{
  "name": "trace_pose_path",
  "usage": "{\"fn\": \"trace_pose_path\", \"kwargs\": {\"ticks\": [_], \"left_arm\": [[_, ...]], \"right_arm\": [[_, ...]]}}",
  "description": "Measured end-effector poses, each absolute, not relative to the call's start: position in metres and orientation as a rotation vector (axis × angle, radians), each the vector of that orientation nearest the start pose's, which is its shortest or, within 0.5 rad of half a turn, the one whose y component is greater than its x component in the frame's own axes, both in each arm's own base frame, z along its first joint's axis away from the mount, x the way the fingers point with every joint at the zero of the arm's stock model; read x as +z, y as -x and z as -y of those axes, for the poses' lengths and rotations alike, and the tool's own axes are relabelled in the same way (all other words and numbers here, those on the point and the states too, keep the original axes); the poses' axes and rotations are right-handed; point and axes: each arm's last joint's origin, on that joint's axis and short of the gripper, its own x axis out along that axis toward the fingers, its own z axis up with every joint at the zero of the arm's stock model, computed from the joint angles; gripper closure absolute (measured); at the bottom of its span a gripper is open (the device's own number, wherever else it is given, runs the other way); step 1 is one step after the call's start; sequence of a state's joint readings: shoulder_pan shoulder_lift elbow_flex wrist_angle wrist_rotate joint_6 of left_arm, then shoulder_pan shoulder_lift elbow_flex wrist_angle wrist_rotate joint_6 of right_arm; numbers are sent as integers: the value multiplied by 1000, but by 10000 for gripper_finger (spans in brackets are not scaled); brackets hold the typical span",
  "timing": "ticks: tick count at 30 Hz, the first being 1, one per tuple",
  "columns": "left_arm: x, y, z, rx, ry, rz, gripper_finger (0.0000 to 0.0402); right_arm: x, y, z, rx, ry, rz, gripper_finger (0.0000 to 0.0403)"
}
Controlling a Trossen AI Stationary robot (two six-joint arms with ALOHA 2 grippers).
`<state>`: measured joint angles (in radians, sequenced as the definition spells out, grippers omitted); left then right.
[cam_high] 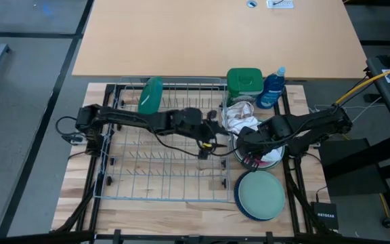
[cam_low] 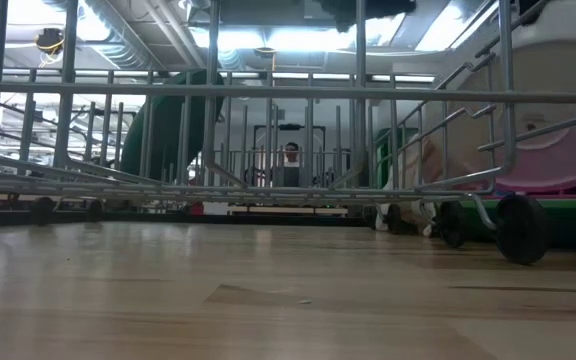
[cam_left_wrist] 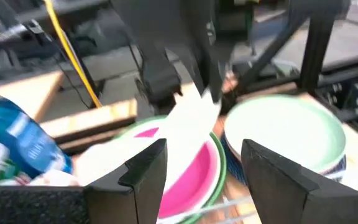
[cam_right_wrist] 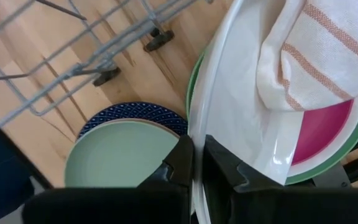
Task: Sort dishes
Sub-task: Put the white plate in the dish rack
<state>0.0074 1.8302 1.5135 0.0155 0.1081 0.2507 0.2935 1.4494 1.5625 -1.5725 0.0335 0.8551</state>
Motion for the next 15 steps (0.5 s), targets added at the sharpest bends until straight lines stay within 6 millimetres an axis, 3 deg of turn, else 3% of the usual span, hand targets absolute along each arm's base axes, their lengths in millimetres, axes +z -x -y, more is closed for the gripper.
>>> {"fn": "trace_pose_path", "kwargs": {"ticks": [15], "left_arm": [[310, -468, -7, -187, -295, -337, 206]], "right_arm": [[381, -226, -67, -347, -474, -1319, 382]]}}
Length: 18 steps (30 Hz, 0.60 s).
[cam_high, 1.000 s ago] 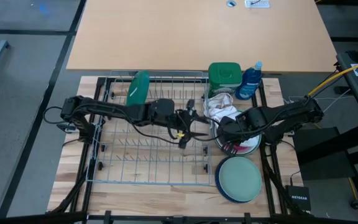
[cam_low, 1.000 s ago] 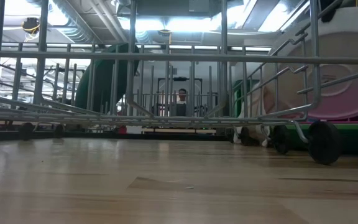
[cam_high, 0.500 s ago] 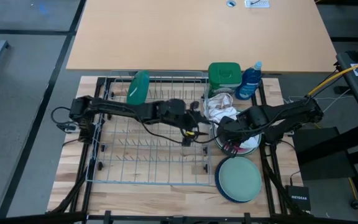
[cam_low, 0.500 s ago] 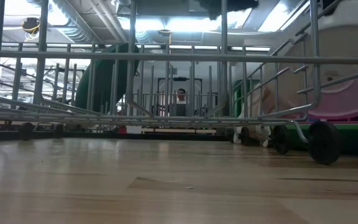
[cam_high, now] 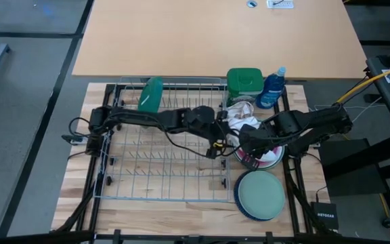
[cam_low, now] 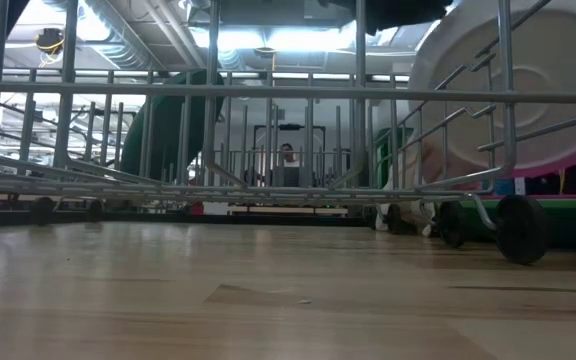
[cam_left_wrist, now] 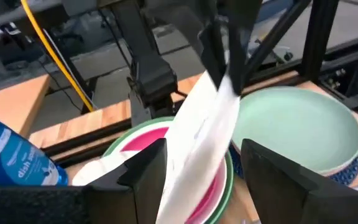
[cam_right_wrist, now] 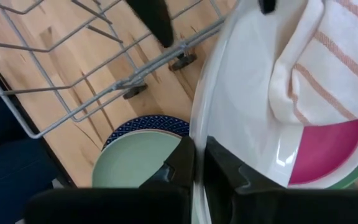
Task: Sort dishes
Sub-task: Put the white plate in the dish rack
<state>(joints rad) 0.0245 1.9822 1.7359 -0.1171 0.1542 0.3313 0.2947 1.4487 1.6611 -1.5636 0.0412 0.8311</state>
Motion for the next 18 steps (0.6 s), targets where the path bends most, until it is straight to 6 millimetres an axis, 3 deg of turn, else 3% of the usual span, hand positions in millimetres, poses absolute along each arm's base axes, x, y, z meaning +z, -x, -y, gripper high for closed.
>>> {"fn": "trace_pose_path", "kwargs": {"ticks": [18], "left_arm": [[304, -467, -27, -380, -289, -346, 206]], "right_arm": [[383, -232, -69, -271, -423, -1277, 382]]}}
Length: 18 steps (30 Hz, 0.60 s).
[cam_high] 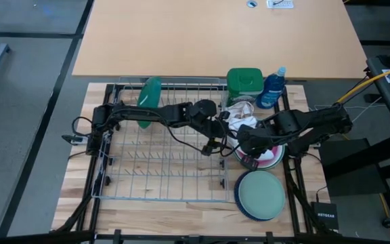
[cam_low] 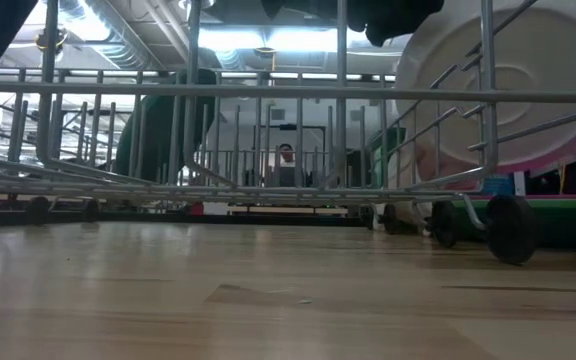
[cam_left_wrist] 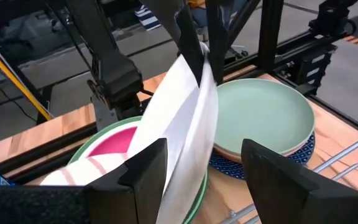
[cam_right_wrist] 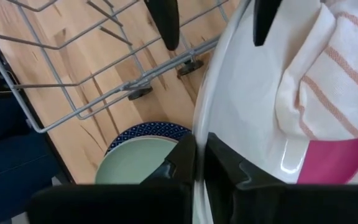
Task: Sort dishes
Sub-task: Put the white plate in the dish rack
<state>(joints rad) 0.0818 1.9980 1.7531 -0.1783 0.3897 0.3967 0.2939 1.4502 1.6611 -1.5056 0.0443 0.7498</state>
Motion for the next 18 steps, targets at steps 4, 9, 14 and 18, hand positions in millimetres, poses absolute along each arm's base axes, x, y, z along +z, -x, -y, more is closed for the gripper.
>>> {"fn": "trace_pose_path", "kwargs": {"ticks": [4, 9, 14, 18], "left_arm": [[304, -467, -27, -386, -318, -341, 206], [304, -467, -27, -395, -354, -333, 206], [302, -468, -25, -463, -377, -307, 206], [293, -473, -26, -476, -373, -315, 206]], "right_arm": [[383, -233, -69, -255, -418, -1260, 382], [383, -233, -69, -252, -414, -1260, 382], [383, -234, -69, -246, -408, -1260, 382], [383, -234, -69, -245, -407, -1258, 382]]}}
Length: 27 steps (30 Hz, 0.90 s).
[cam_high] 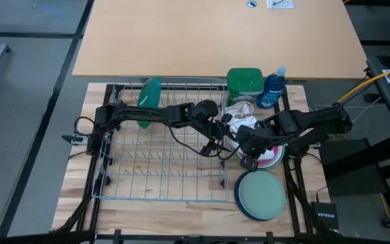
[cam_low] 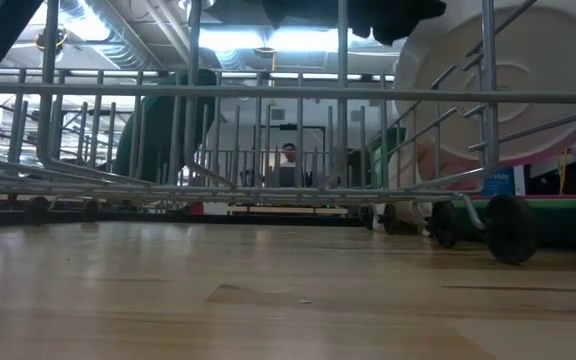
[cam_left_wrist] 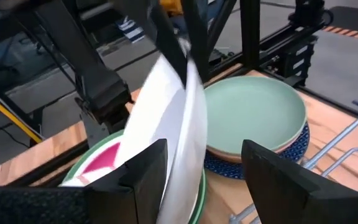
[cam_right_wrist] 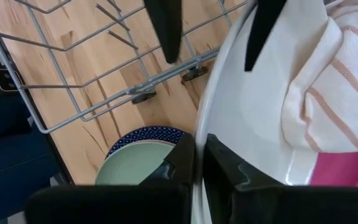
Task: Sort dishes
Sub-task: Put the white plate in the dish rack
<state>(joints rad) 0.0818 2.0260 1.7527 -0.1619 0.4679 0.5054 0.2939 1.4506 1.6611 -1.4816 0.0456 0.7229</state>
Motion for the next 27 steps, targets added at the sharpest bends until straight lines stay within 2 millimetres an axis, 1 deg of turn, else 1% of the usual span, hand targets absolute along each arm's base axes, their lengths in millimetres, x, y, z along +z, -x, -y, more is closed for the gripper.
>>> {"fn": "trace_pose_path", "kwargs": {"ticks": [5, 12, 14, 17, 27], "left_arm": [[283, -479, -27, -473, -380, -303, 206], [282, -480, -29, -476, -427, -287, 206], [282, -480, -29, -477, -439, -283, 213], [283, -481, -29, -474, -470, -269, 241], [283, -481, -29, -467, -550, -256, 372]], "right_arm": [[383, -235, -70, -241, -410, -1244, 382], [384, -236, -70, -238, -415, -1240, 382], [384, -236, -70, -238, -415, -1240, 382], [384, -236, -70, -237, -416, -1239, 382], [384, -235, -70, -223, -395, -1243, 381]]}}
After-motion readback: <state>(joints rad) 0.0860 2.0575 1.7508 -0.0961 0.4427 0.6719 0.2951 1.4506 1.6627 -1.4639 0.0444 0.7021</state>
